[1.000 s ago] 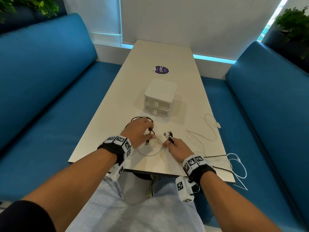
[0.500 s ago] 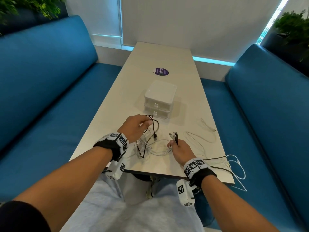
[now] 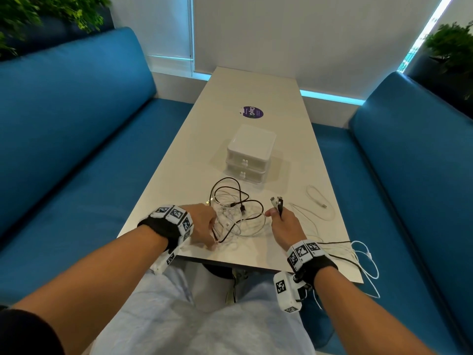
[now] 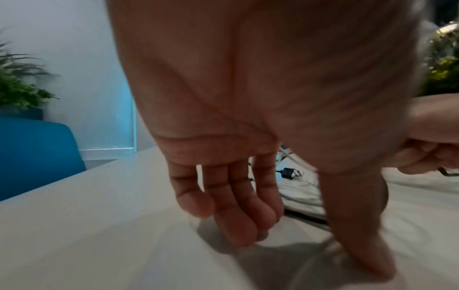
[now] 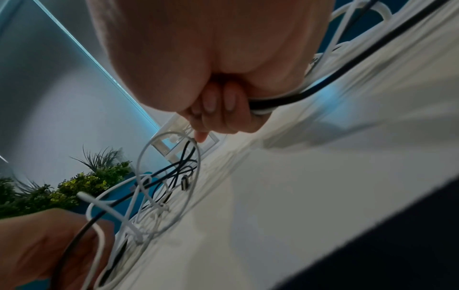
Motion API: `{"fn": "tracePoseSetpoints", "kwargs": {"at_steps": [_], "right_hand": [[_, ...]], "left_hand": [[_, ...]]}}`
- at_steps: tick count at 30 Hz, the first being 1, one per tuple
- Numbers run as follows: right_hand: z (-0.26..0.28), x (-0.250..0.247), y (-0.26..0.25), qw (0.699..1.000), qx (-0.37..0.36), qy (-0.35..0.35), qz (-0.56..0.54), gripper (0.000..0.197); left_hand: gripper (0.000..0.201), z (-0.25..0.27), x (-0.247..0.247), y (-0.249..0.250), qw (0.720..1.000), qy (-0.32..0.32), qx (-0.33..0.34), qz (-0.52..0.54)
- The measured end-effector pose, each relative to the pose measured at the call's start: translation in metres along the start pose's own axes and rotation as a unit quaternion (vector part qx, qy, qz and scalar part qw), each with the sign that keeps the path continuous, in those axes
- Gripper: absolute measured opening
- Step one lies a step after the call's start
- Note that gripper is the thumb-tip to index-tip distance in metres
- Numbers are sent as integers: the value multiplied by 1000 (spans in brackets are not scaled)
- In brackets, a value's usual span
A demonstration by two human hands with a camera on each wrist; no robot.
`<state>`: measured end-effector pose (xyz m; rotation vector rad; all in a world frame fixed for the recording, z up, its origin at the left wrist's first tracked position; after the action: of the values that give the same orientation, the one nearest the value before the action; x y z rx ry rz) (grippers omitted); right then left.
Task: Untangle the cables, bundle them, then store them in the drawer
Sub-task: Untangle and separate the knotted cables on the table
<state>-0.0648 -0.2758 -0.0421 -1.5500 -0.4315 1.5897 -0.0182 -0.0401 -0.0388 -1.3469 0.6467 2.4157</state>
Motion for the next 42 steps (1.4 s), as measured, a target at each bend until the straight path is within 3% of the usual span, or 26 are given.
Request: {"fn": "tracePoseSetpoints", "kwargs": {"at_steps": [4, 7, 10, 13, 17, 19, 23, 29, 33, 37, 42], "right_hand": [[3, 4, -1, 1000, -13, -11, 6, 32], [5, 0, -6, 1000, -28, -8, 8, 33], [5, -4, -10, 999, -36, -5, 14, 34], [4, 0, -11, 998, -32, -40, 47, 35], [4, 2, -10, 995, -33, -68, 68, 35], [4, -1, -5, 995, -25, -74, 65, 35], [3, -7, 3, 996, -9, -80, 50, 33], [-4, -7, 11, 997, 15, -59, -38, 37], [-10, -22, 19, 982, 100, -1, -162, 31], [-12, -24, 12, 967, 113, -21, -227, 35], [-13, -19, -3, 988, 47, -23, -144, 36]], "left_hand": [[9, -1, -8, 5, 998, 43, 34, 10], [12, -3, -18, 10, 990, 81, 55, 104], [20, -2, -30, 20, 959, 149, 75, 230], [16, -2, -44, 42, 940, 193, 131, 250], [30, -9, -47, 66, 927, 197, 138, 288], [36, -12, -46, 76, 936, 222, 146, 230], [23, -15, -48, 91, 950, 263, 163, 43], [19, -18, -53, 97, 894, 409, 175, -44], [32, -26, -49, 95, 927, 347, 127, -58], [31, -30, -45, 84, 940, 334, 69, 6], [29, -39, -30, 115, 945, 292, 142, 42]]}}
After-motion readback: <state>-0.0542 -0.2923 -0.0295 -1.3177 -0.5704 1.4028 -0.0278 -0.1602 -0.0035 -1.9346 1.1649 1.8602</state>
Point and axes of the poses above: each hand's wrist, its own z-axis away from the middle knuckle, its own x-axis out of the palm, y = z × x, the point moved 6 cm from there along -z, towards the middle knuckle, and after that the axes turned 5 degrees about x, right-handed, at the moved point
